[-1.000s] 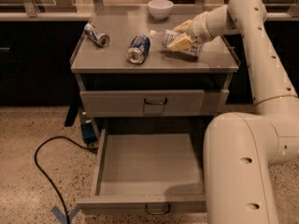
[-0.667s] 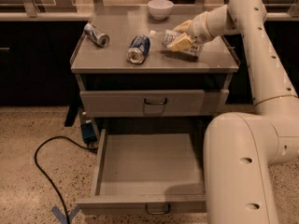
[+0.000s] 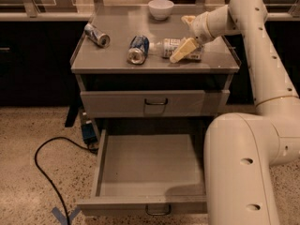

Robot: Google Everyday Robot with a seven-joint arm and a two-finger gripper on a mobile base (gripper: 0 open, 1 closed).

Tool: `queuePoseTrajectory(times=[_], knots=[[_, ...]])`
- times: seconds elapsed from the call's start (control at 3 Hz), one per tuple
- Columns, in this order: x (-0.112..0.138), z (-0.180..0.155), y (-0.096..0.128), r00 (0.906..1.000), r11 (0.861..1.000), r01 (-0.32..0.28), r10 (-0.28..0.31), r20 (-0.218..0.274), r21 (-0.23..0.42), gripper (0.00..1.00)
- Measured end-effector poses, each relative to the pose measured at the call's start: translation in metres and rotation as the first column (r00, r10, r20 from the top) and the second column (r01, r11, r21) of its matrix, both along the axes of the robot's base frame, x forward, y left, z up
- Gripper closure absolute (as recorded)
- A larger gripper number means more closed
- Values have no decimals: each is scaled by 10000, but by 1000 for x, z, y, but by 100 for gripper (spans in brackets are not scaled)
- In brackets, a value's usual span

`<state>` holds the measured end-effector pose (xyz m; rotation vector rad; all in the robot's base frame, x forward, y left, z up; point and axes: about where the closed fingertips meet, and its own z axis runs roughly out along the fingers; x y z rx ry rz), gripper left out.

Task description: Pick blue plastic bottle from middle drawer and place on counter

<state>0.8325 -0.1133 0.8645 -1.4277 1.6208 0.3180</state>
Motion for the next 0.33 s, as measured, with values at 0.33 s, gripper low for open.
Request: queuePoseTrajectory(times=[0.33], knots=[[0,0,0,10000,10000,0,0,0,0,0]])
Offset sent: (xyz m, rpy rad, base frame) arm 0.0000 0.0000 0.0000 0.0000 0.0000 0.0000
